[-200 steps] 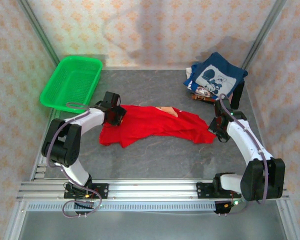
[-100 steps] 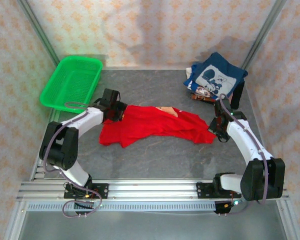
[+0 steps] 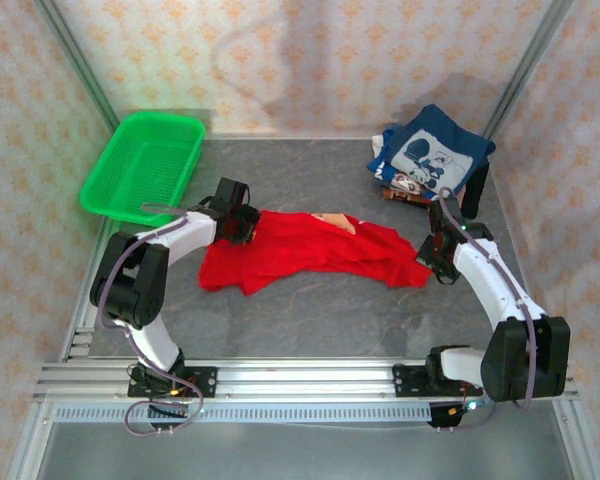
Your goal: Fold and stack the t-shirts
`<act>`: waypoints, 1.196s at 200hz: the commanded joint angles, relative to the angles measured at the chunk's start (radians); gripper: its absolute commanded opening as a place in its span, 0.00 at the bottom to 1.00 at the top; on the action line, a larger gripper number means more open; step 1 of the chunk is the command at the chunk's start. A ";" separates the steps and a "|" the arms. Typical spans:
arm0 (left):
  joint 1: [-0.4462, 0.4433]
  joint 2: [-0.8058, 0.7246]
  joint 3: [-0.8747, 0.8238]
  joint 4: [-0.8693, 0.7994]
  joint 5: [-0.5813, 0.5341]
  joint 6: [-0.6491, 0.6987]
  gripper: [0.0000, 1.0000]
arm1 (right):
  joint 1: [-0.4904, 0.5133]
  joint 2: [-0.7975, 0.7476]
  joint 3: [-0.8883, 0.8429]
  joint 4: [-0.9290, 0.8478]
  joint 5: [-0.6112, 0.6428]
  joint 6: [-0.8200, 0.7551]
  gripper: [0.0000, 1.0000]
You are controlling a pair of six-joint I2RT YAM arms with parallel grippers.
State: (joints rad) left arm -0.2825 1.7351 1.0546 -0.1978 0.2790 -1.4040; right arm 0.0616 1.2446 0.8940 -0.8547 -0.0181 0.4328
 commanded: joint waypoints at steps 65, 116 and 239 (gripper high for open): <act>-0.001 0.032 0.039 -0.060 -0.041 0.015 0.07 | -0.007 -0.016 -0.012 0.002 0.022 0.000 0.00; -0.003 -0.020 0.090 -0.119 -0.074 0.089 0.00 | -0.008 -0.031 -0.013 0.000 0.032 -0.003 0.00; 0.017 -0.240 0.388 -0.395 -0.231 0.482 0.00 | -0.008 -0.050 0.120 0.107 -0.077 -0.064 0.00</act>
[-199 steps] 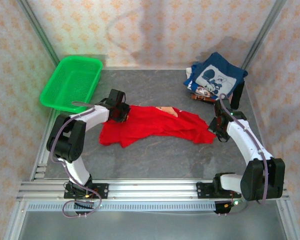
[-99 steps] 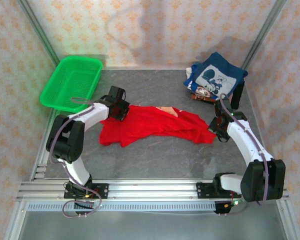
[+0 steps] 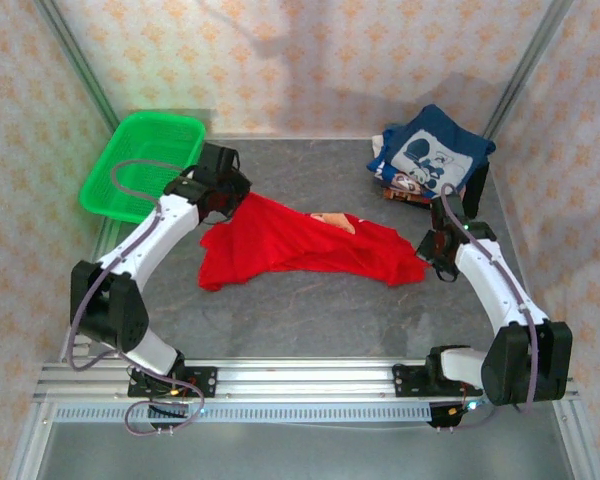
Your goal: Fold and stack the t-shirts
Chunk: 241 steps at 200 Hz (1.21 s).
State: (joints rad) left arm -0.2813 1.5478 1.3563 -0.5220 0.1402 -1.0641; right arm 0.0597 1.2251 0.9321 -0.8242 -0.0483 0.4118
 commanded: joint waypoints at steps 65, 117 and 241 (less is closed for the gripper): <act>0.068 -0.141 0.278 -0.133 -0.158 0.349 0.00 | -0.006 0.045 0.297 0.028 -0.129 -0.120 0.00; 0.070 -0.354 -0.102 -0.126 -0.157 0.247 0.00 | -0.006 -0.027 0.123 0.037 -0.359 -0.132 0.00; 0.033 -0.453 -0.523 -0.102 -0.233 0.096 0.00 | 0.419 0.335 0.326 -0.124 -0.808 -0.132 0.00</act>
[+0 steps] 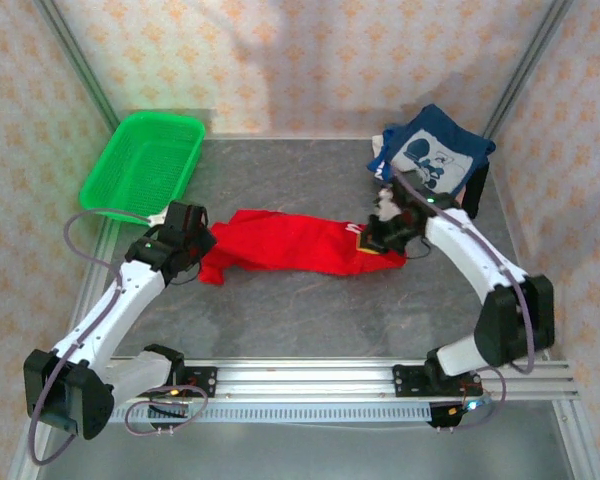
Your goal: Fold and stack the t-shirts
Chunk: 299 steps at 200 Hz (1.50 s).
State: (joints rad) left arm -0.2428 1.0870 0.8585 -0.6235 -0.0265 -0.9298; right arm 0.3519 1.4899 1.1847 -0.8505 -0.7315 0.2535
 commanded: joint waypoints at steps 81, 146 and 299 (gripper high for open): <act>-0.005 0.056 -0.061 -0.014 -0.082 -0.004 0.00 | 0.260 0.134 0.041 -0.251 -0.149 0.054 0.22; 0.003 0.113 -0.041 -0.096 -0.126 0.035 0.00 | 0.173 -0.048 -0.012 -0.253 -0.085 0.112 0.70; 0.021 0.063 -0.150 0.082 0.027 0.086 0.00 | 0.045 -0.097 -0.462 0.189 0.259 0.407 0.41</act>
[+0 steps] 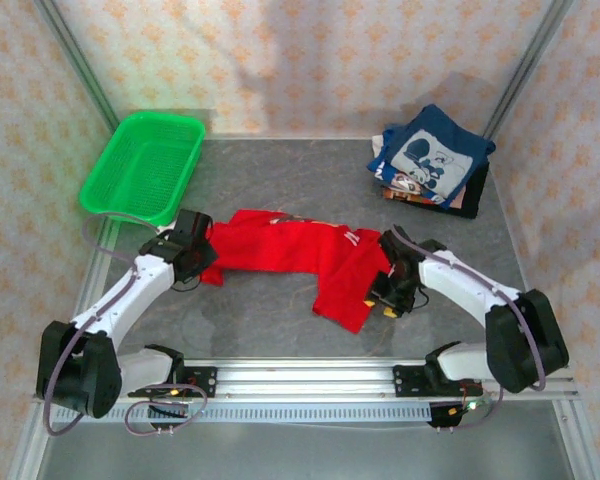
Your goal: Fold and stack the t-shirts
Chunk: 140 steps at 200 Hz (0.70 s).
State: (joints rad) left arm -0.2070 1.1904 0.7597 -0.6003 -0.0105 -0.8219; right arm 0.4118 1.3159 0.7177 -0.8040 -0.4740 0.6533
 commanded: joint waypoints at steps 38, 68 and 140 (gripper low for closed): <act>-0.053 -0.131 -0.102 0.033 -0.015 -0.030 0.00 | -0.027 0.213 0.065 0.224 0.066 -0.049 0.31; -0.052 -0.213 -0.141 -0.035 -0.045 -0.038 0.00 | -0.067 0.342 0.145 0.204 0.144 -0.117 0.12; -0.054 -0.294 -0.183 -0.041 0.032 -0.051 0.00 | -0.103 0.499 0.473 0.015 0.343 -0.302 0.11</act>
State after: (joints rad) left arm -0.2558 0.8780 0.6010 -0.6399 -0.0071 -0.8658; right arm 0.3122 1.8080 1.1488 -0.7311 -0.2363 0.4057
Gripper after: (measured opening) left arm 0.048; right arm 0.047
